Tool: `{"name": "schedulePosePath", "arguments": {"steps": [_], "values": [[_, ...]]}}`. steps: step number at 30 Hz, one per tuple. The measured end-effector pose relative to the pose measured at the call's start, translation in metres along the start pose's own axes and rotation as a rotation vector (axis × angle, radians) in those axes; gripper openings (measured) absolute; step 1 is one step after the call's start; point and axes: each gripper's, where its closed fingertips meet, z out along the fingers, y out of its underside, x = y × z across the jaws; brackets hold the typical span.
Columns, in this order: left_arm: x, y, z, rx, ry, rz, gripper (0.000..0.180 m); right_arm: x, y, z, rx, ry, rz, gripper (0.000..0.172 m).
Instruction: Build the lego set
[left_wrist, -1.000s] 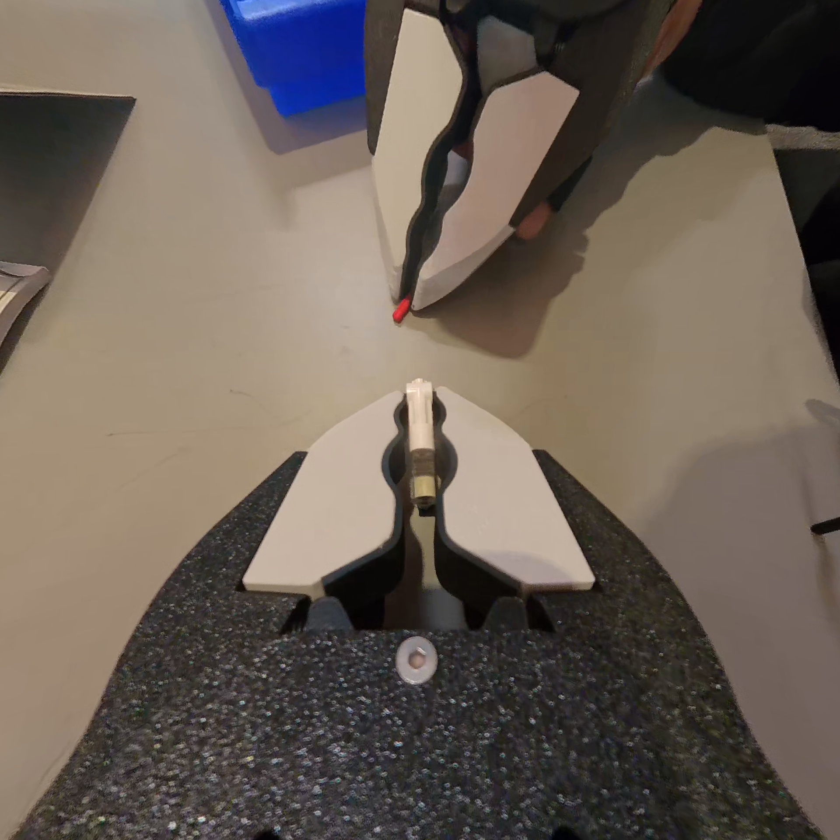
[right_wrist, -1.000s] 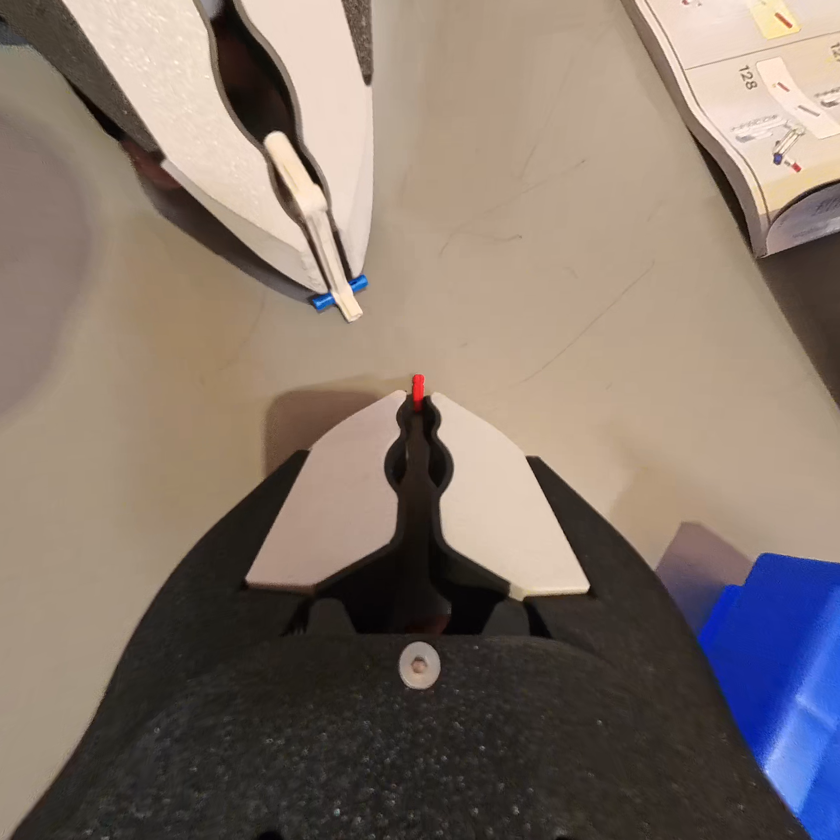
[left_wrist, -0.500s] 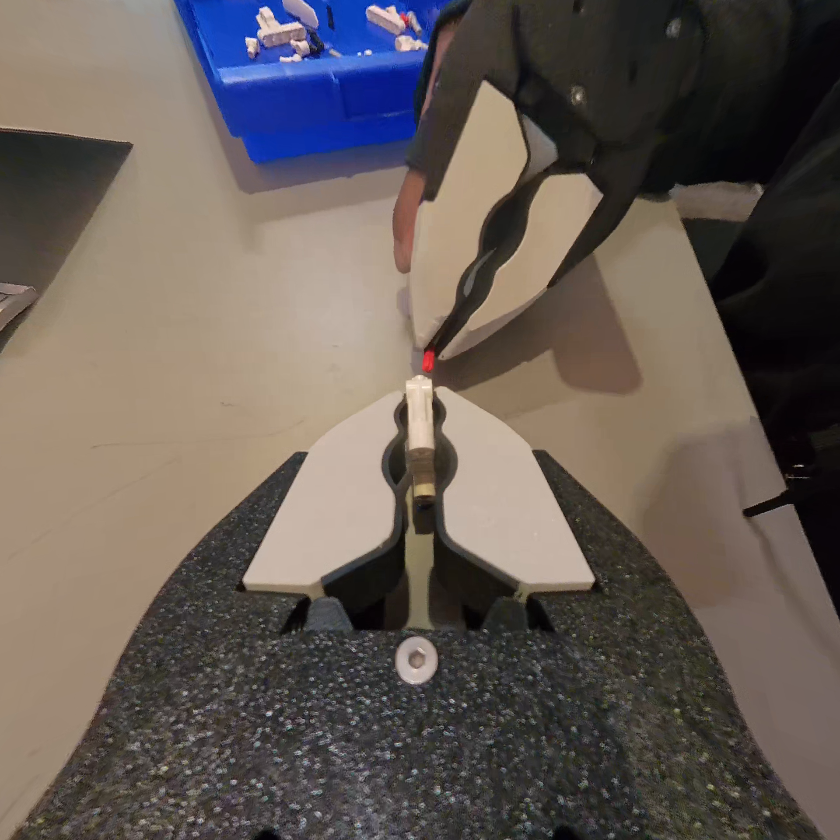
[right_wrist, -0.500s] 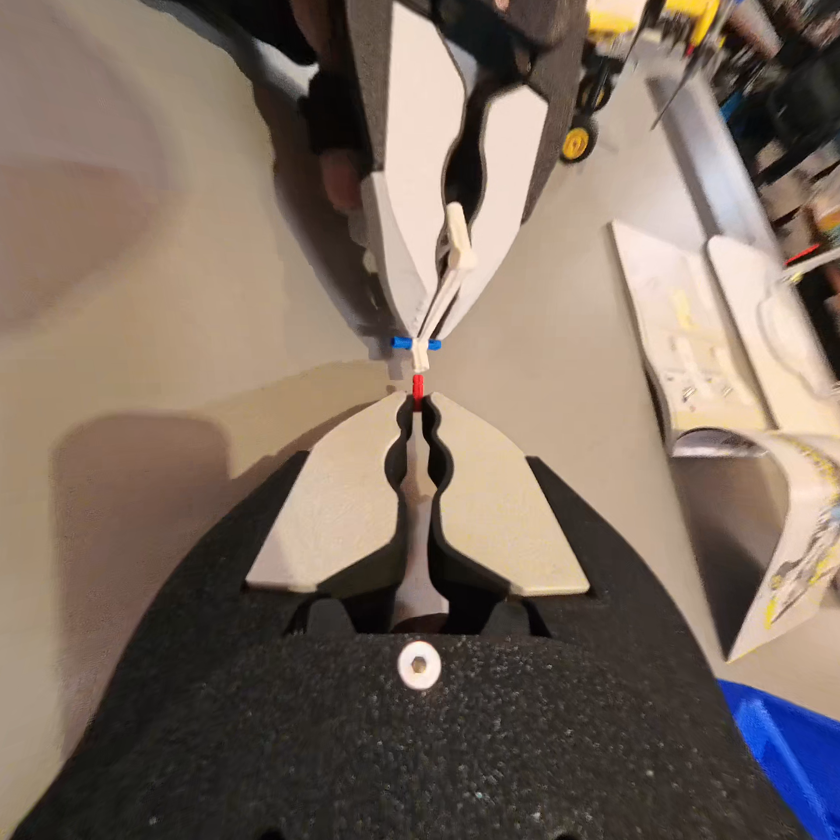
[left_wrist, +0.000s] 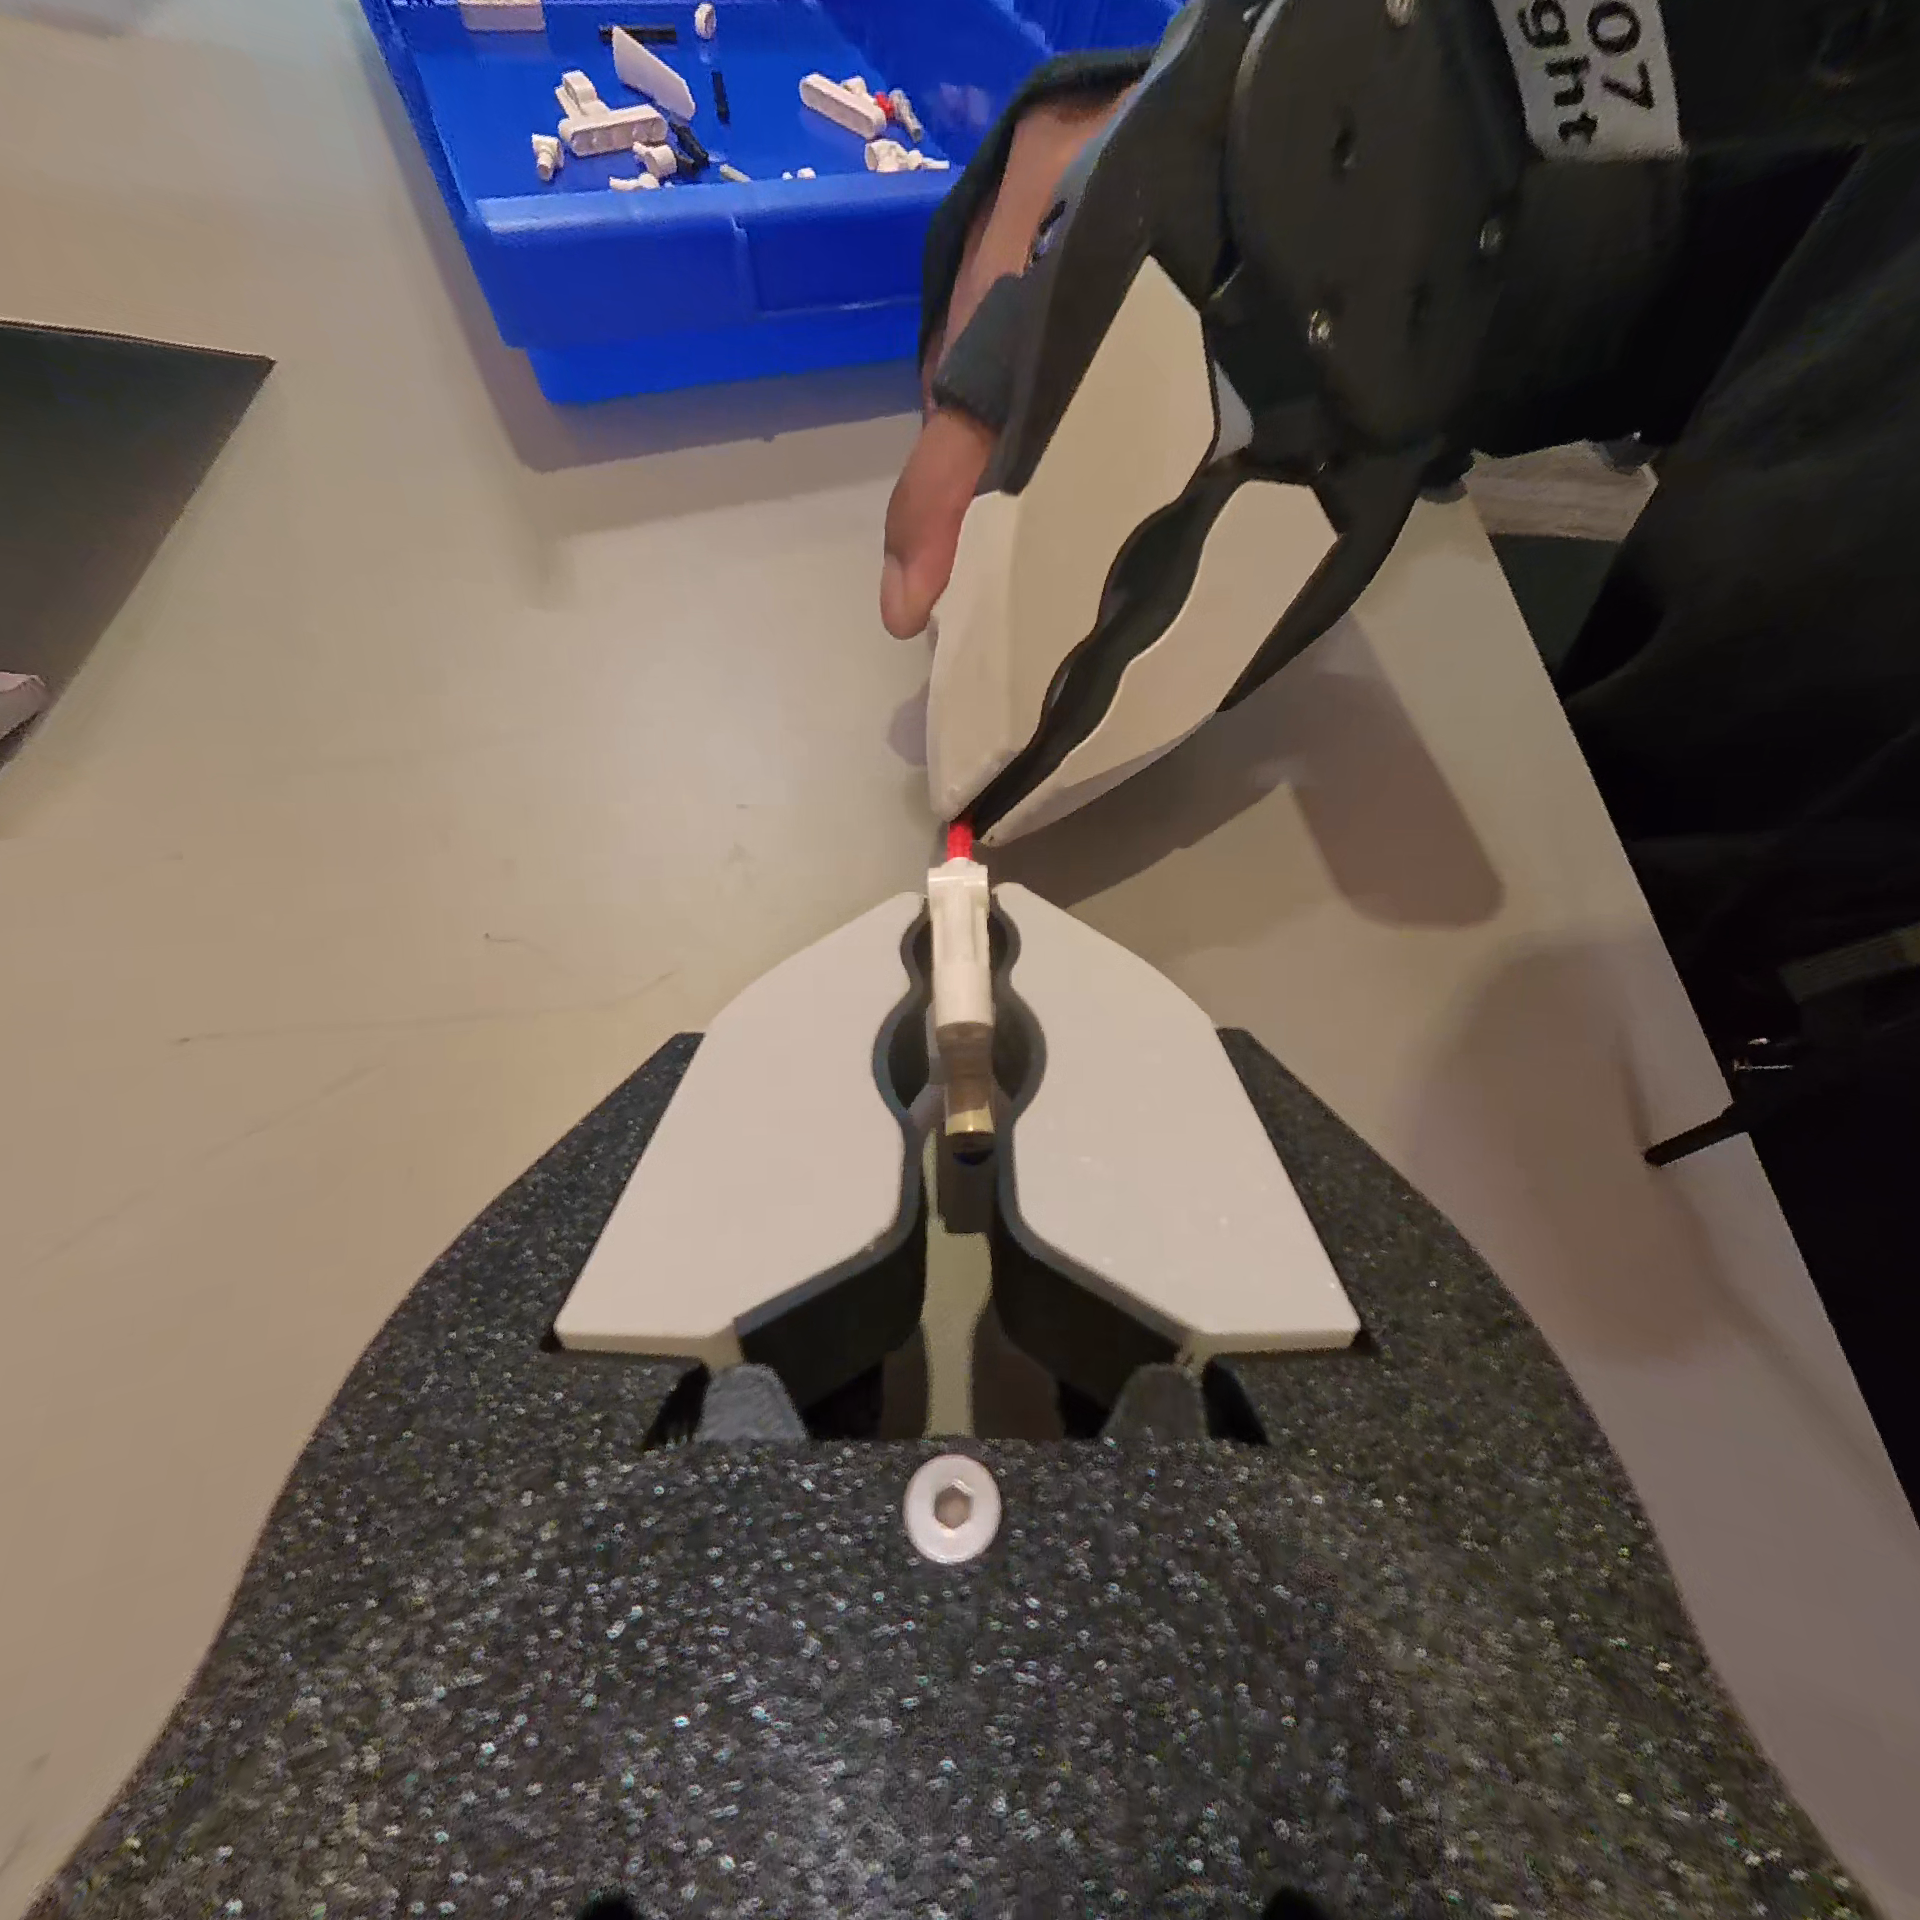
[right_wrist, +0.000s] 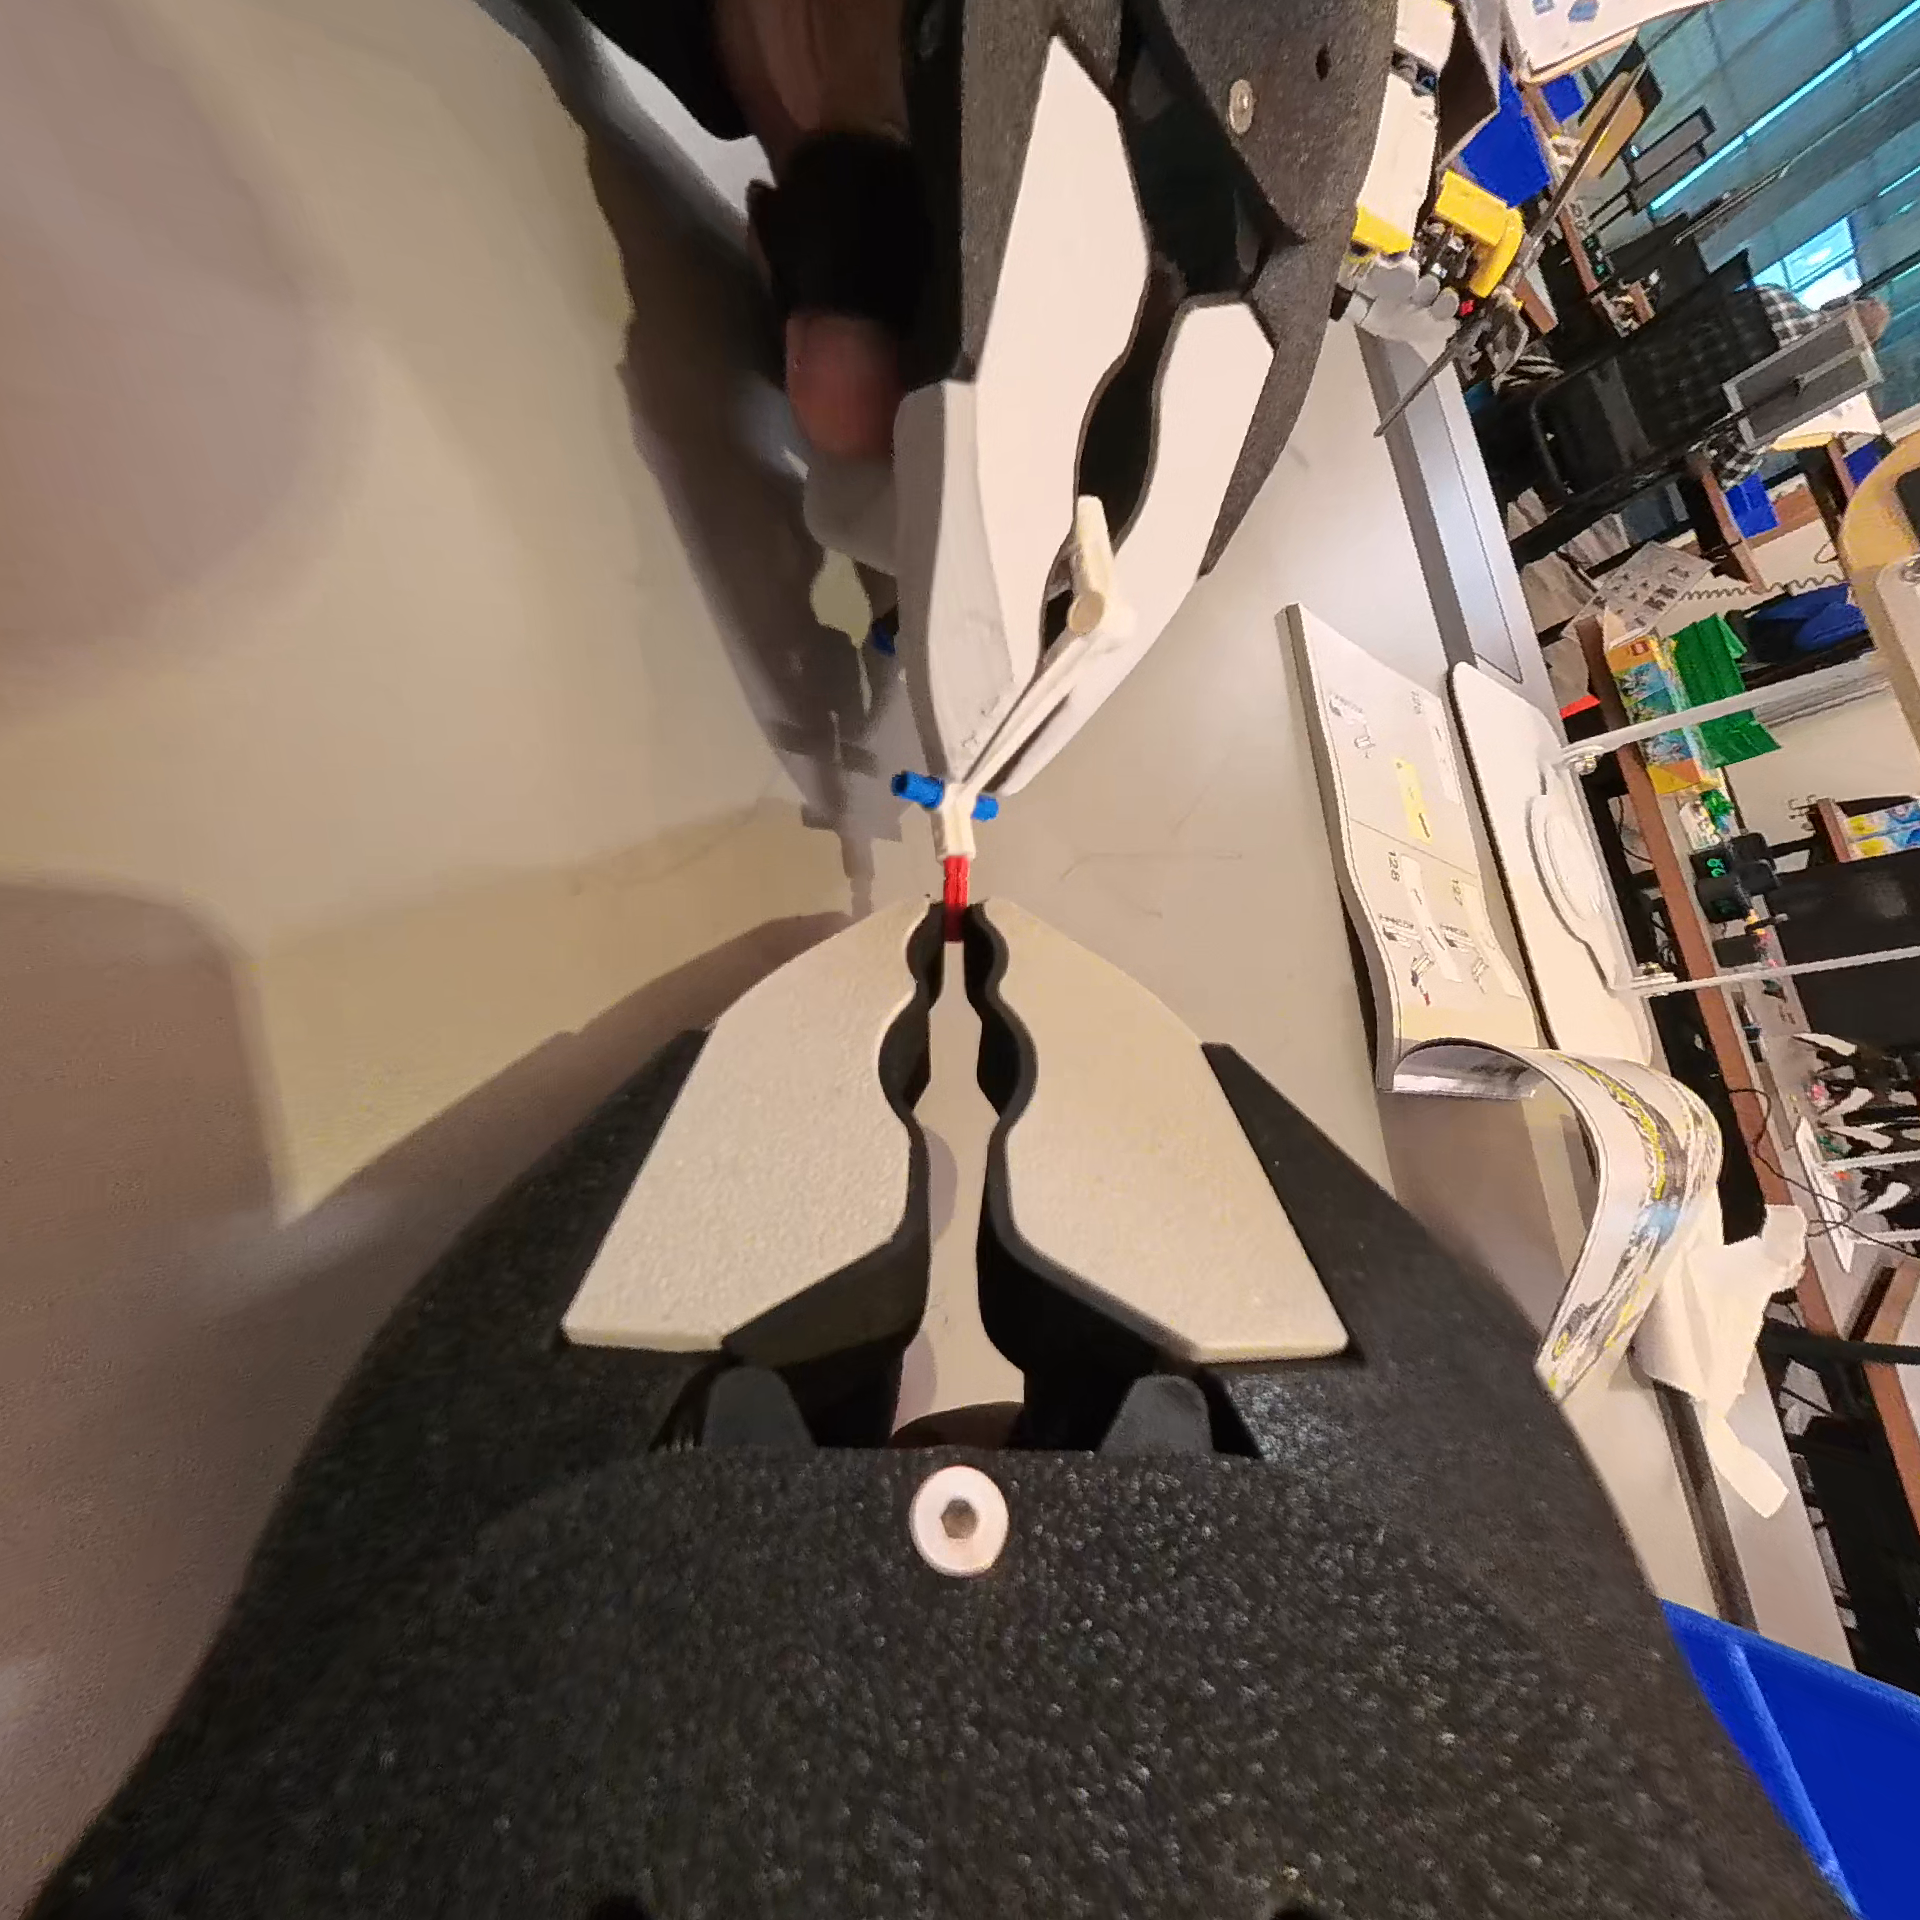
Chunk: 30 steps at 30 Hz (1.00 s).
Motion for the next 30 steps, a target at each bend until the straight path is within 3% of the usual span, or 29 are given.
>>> {"name": "schedulePosePath", "arguments": {"steps": [21,30], "values": [[0.005,0.005,0.008,-0.057,-0.053,0.102,0.007,-0.012,0.003,0.004,-0.030,-0.076,0.041,0.002],[0.002,-0.012,-0.003,0.089,-0.019,0.009,0.007,0.003,-0.008,-0.004,0.071,-0.077,0.210,0.002]]}}
